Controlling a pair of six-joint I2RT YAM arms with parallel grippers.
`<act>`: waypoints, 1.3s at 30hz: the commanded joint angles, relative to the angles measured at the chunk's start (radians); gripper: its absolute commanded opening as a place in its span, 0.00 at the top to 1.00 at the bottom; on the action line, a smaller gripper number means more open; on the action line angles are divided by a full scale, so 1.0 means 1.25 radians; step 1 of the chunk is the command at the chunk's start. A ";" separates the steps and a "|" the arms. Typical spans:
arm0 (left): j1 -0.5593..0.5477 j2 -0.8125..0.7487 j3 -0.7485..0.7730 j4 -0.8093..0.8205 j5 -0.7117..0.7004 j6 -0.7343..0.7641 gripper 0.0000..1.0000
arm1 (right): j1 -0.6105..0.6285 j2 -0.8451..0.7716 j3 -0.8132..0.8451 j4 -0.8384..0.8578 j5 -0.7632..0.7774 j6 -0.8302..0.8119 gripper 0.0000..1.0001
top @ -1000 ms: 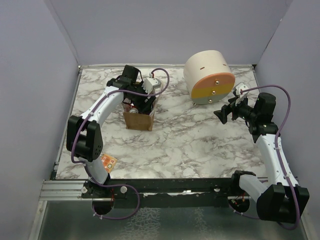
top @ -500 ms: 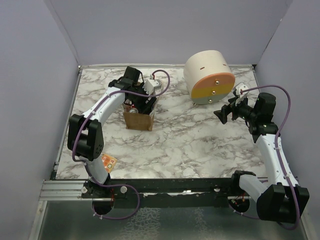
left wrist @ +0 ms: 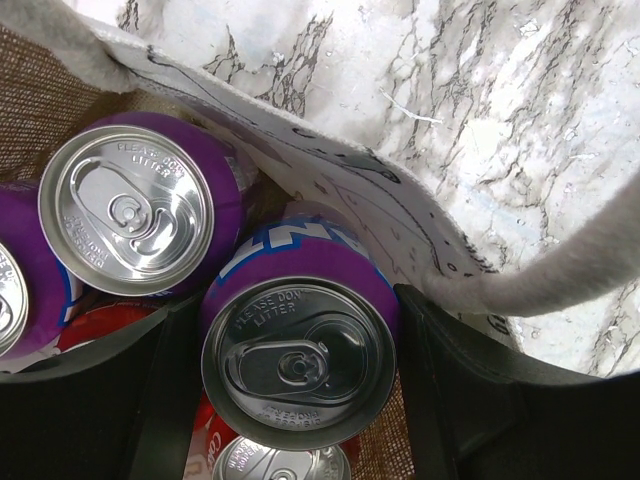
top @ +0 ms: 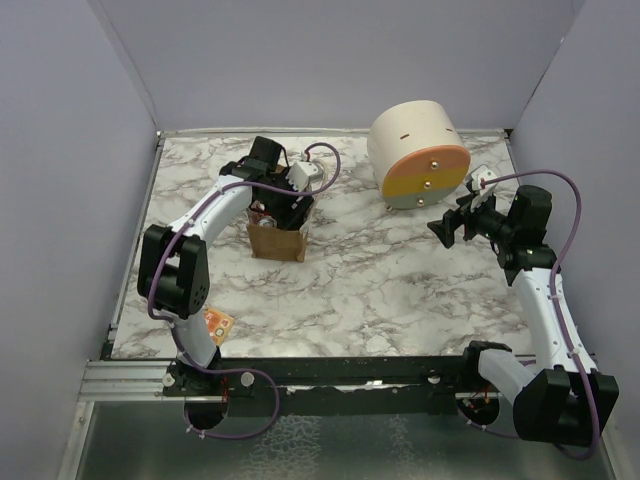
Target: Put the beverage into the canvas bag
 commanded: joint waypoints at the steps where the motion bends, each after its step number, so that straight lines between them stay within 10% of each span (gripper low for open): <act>1: -0.002 0.007 -0.007 0.023 -0.002 0.007 0.49 | -0.005 -0.011 -0.012 0.024 -0.014 -0.007 0.00; 39: -0.009 0.024 -0.005 0.023 -0.016 0.040 0.20 | -0.005 -0.005 -0.013 0.024 -0.015 -0.008 0.00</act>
